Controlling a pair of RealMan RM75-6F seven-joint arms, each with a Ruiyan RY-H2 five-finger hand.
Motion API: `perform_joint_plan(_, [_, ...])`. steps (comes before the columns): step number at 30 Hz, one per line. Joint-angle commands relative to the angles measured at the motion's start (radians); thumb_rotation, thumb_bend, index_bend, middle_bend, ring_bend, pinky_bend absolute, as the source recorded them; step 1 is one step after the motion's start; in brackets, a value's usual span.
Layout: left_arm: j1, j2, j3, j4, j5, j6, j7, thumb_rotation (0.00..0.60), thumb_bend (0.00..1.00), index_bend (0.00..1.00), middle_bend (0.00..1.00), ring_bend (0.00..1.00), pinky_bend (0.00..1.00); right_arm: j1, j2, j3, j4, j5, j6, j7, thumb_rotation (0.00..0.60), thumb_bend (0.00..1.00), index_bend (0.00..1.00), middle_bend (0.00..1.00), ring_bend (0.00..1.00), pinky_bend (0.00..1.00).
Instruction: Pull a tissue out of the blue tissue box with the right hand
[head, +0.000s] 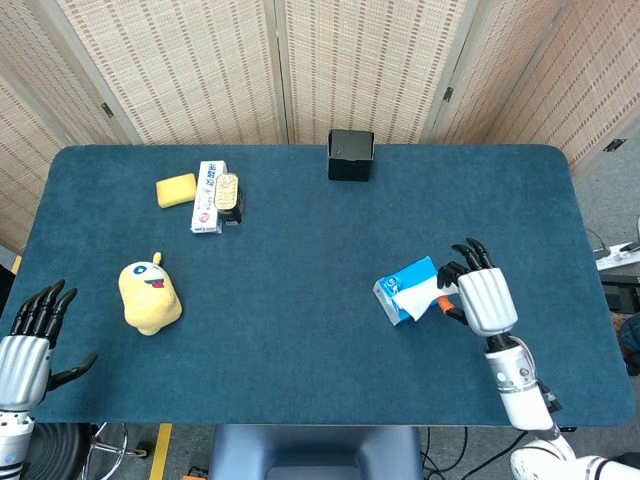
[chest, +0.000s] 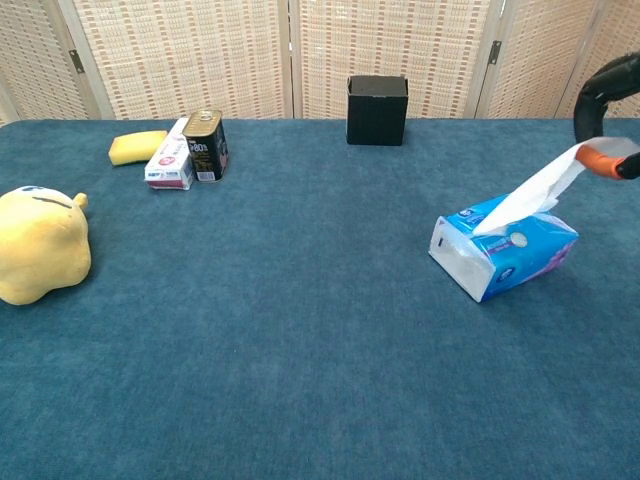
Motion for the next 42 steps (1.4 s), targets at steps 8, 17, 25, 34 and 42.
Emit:
perform_joint_plan(8, [0.002, -0.001, 0.001, -0.003, 0.004, 0.004, 0.009, 0.600, 0.22, 0.00, 0.00, 0.00, 0.13, -0.170, 0.112, -0.164, -0.042, -0.331, 0.316, 0.149, 0.600, 0.44, 0.77, 0.57, 0.21, 0.15])
perform_joint_plan(17, [0.004, 0.000, 0.004, -0.006, 0.009, 0.007, 0.014, 0.600, 0.22, 0.00, 0.00, 0.00, 0.13, -0.213, 0.047, -0.232, 0.093, -0.350, 0.268, 0.122, 0.600, 0.44, 0.77, 0.57, 0.21, 0.15])
perform_joint_plan(25, [0.003, 0.001, 0.004, -0.005, 0.007, 0.003, 0.011, 0.600, 0.22, 0.00, 0.00, 0.00, 0.13, -0.208, 0.001, -0.244, 0.168, -0.273, 0.140, 0.115, 0.600, 0.43, 0.72, 0.47, 0.18, 0.14])
perform_joint_plan(34, [0.003, -0.001, 0.005, -0.005, 0.011, 0.005, 0.016, 0.600, 0.22, 0.00, 0.00, 0.00, 0.14, -0.222, 0.086, -0.241, 0.052, -0.207, 0.088, 0.055, 0.600, 0.30, 0.00, 0.00, 0.00, 0.00])
perform_joint_plan(42, [0.002, -0.003, 0.006, -0.004, 0.013, 0.003, 0.019, 0.600, 0.22, 0.00, 0.00, 0.00, 0.13, -0.254, 0.146, -0.220, -0.006, -0.193, 0.146, 0.068, 0.600, 0.25, 0.00, 0.00, 0.00, 0.00])
